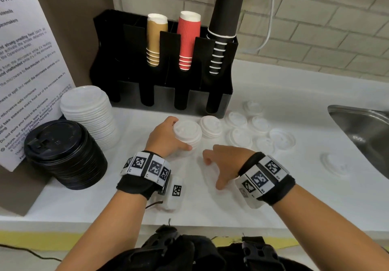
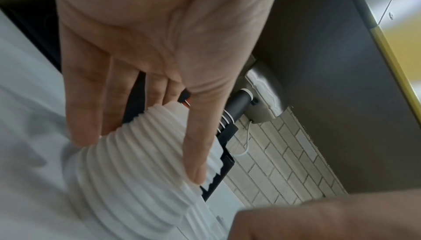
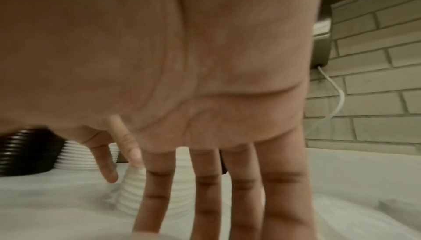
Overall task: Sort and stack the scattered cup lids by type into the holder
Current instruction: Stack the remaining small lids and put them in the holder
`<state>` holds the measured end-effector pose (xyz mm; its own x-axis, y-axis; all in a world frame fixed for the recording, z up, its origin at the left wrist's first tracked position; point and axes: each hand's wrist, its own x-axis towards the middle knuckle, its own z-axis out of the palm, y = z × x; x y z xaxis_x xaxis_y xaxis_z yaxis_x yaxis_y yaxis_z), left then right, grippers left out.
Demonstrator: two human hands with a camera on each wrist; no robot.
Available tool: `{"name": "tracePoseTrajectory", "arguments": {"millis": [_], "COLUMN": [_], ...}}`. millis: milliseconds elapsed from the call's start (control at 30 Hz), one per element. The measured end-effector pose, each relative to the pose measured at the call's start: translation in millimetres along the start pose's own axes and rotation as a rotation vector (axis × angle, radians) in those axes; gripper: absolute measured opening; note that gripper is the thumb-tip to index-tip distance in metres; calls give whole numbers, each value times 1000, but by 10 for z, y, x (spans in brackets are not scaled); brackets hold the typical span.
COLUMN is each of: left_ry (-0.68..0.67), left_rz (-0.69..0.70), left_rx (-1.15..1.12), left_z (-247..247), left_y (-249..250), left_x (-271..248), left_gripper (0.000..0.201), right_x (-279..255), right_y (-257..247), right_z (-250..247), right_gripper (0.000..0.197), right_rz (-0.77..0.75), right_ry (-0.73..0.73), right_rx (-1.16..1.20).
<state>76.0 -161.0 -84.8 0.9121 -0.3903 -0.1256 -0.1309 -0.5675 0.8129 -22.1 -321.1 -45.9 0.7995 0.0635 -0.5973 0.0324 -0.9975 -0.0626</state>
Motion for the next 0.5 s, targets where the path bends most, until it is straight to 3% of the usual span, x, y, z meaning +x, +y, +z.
{"name": "tracePoseTrajectory", "arguments": {"millis": [133, 267, 433, 500], "left_ry": [15, 22, 6, -4], "left_rz": [5, 14, 22, 8], "left_rx": [-18, -35, -28, -41], "left_z": [7, 2, -14, -20], "left_y": [-9, -7, -5, 5], "left_x": [-17, -21, -8, -13], "left_gripper": [75, 78, 75, 91], "right_x": [-66, -44, 310, 430], "right_y": [154, 249, 87, 17], "right_z": [-214, -495, -602, -602], "right_gripper": [52, 42, 46, 51], "right_rz": [-35, -160, -184, -176], "right_ry": [162, 434, 531, 523], "right_rx": [216, 517, 482, 420]}}
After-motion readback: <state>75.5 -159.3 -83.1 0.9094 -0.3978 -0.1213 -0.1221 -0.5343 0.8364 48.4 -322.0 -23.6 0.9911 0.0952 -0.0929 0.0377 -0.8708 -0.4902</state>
